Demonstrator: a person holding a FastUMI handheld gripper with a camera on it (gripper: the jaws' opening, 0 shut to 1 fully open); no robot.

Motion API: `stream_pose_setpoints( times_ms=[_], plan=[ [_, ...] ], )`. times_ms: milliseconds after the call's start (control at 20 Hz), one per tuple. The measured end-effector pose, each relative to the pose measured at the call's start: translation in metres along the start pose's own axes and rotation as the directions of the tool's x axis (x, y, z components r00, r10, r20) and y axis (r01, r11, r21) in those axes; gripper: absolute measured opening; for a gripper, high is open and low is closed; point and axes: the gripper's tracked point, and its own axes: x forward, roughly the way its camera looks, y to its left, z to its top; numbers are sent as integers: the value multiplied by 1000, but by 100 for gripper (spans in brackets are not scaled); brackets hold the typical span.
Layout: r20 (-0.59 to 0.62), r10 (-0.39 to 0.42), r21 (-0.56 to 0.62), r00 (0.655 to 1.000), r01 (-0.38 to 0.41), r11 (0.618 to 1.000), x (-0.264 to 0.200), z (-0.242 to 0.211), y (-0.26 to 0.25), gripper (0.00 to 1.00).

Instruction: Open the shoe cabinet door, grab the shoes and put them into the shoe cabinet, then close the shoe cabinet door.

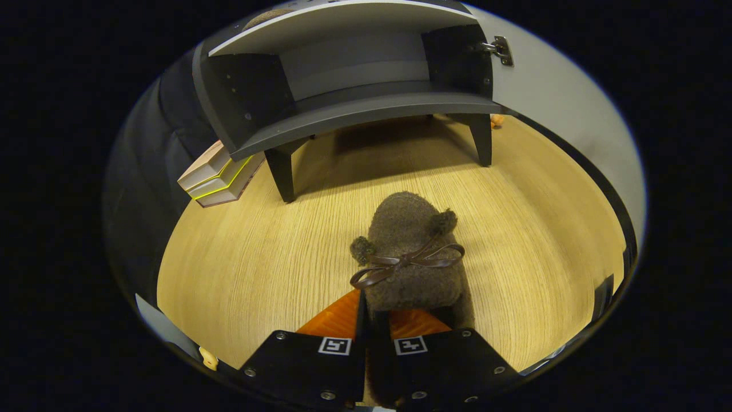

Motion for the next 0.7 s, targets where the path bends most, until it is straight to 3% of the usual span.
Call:
stream_pose_setpoints(
  times_ms=[200,700],
  plan=[
    [6,16,26,1000,-16,1000,-4,3,-2,6],
    [85,23,-27,996,-21,999,-71,31,2,6]
  ],
)
